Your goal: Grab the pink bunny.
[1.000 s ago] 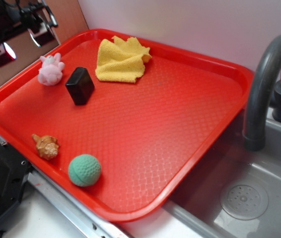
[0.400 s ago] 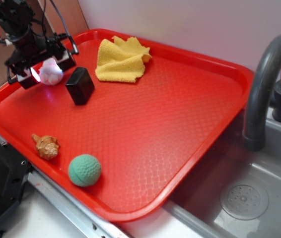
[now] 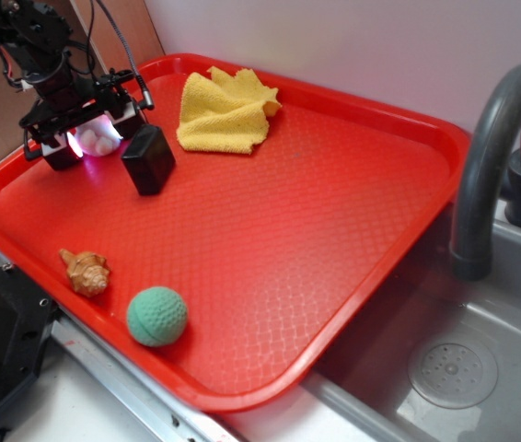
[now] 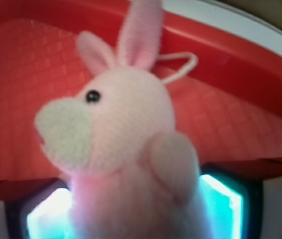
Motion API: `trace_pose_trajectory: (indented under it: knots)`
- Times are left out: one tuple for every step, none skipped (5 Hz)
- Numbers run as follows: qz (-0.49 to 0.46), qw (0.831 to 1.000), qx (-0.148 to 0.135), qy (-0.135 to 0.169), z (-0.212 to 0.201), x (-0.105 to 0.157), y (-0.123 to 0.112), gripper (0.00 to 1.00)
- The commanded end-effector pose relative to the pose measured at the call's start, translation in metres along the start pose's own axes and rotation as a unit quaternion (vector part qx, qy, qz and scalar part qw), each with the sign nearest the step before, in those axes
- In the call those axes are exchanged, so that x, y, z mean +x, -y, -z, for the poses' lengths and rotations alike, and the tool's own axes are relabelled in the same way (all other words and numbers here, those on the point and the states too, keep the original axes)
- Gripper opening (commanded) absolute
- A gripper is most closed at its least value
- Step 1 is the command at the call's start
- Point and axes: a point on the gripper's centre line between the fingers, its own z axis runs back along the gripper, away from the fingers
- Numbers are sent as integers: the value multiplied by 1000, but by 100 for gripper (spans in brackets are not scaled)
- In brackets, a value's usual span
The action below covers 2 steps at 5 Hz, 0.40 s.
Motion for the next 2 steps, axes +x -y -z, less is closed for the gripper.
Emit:
trace_pose_trajectory:
  knots:
    - [-10, 1000, 10, 25, -12, 4, -6, 0]
    - [9, 999, 39, 27, -35, 1, 1, 0]
